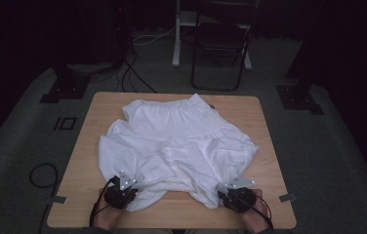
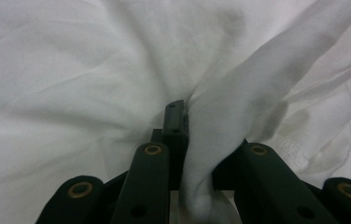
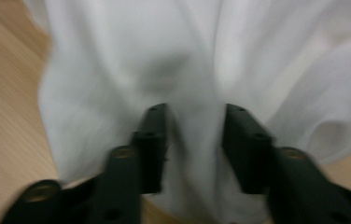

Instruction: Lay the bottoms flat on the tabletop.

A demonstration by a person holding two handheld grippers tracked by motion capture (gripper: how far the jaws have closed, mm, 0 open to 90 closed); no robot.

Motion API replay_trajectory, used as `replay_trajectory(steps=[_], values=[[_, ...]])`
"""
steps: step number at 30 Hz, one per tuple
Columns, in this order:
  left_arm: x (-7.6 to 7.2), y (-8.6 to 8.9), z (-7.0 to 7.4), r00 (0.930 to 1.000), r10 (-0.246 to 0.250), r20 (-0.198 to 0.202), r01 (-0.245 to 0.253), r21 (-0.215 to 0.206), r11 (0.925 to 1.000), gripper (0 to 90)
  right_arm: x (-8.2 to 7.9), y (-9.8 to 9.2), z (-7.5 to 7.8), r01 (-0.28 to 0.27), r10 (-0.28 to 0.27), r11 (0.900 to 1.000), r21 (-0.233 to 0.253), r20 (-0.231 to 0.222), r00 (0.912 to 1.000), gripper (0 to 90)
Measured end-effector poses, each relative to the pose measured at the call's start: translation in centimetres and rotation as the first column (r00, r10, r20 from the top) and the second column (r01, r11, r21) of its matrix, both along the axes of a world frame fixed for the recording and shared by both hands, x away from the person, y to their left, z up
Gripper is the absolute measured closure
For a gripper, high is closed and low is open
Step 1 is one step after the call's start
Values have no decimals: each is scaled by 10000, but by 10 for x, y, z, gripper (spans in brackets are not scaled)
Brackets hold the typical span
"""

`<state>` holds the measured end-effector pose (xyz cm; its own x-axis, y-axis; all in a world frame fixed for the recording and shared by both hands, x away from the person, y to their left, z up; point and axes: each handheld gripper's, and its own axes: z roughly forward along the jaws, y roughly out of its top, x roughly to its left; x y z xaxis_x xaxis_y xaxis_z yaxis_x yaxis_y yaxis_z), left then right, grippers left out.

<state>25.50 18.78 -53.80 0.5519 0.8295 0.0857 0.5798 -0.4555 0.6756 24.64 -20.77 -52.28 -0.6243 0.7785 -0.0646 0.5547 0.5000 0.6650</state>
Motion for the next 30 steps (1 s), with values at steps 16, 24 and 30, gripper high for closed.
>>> replay_trajectory(steps=[16,24,30], values=[[-4,3,-6,9988,127,481,-109,-381,9992,783,59,119,40,-1109,1028,9878,1092,775,9917,249],[-4,3,-6,9990,138,436,-120,-398,9991,784,86,132,3,-4,3,9997,-240,-41,10000,491],[-3,3,-5,9991,157,384,-142,-411,9991,788,78,107,-8,293,-300,9972,-685,-103,9995,771]])
